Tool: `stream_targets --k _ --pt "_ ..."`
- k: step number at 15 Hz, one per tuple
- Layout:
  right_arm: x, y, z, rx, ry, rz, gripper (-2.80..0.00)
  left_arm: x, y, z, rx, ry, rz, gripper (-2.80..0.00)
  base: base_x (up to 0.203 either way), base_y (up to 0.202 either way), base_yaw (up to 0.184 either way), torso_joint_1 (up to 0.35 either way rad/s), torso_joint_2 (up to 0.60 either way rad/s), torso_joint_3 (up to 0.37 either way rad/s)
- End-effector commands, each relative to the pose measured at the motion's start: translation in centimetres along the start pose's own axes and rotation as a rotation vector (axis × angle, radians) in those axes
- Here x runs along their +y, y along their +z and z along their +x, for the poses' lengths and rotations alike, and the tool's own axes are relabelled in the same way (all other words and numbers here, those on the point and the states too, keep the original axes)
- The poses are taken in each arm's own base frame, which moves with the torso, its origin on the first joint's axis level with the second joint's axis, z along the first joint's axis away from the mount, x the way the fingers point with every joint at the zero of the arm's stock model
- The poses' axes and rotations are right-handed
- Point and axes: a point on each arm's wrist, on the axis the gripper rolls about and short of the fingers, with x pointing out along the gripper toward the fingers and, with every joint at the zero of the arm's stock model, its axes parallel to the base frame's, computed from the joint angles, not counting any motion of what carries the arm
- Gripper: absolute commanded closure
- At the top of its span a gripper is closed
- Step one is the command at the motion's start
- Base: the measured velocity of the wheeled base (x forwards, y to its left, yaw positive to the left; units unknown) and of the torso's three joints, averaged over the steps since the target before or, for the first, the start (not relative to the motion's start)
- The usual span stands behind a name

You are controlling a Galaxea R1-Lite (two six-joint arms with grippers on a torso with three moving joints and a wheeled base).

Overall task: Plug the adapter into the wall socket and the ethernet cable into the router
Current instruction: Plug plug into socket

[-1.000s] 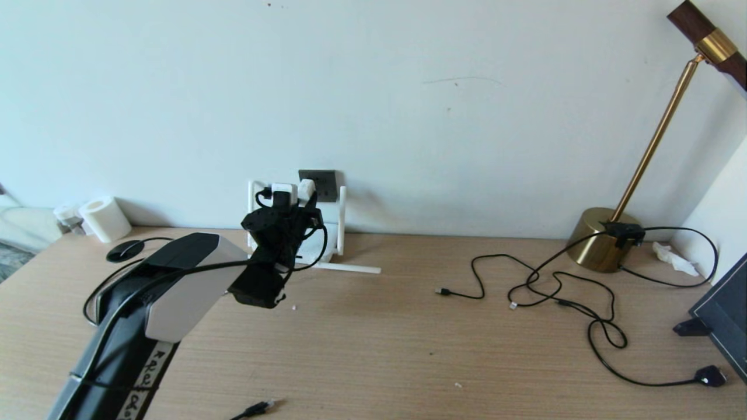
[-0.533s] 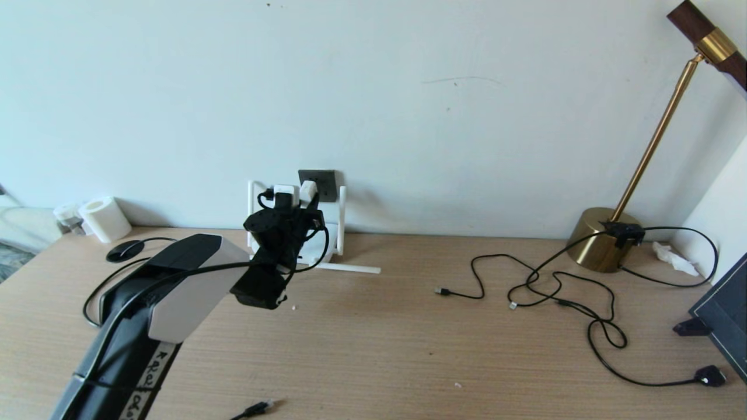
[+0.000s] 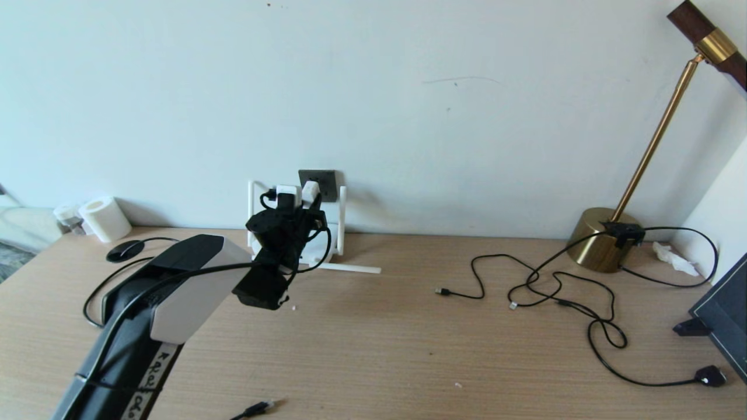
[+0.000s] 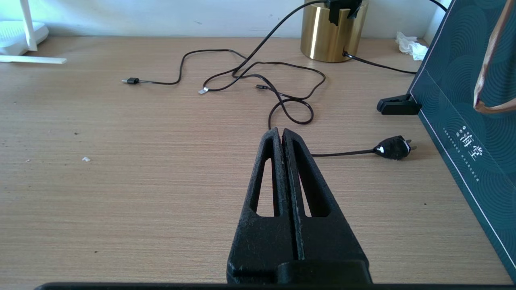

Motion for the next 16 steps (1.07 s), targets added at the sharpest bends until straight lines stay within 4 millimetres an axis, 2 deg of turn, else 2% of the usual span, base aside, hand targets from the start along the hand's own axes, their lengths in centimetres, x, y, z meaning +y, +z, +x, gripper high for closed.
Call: stream_targets --k 1,16 --pt "0.0 0.01 0.0 -0.001 0.0 0.0 0.0 0.01 0.04 0.15 -0.007 0.002 0.0 0.0 0.0 0.0 0.0 0.0 0.0 0.0" --pt "0.0 0.01 0.0 -0.001 0.0 0.0 0.0 0.46 -0.25 0.27 -0.002 0.013 0.004 0.0 0.0 0.0 0.0 0.0 0.0 0.002"
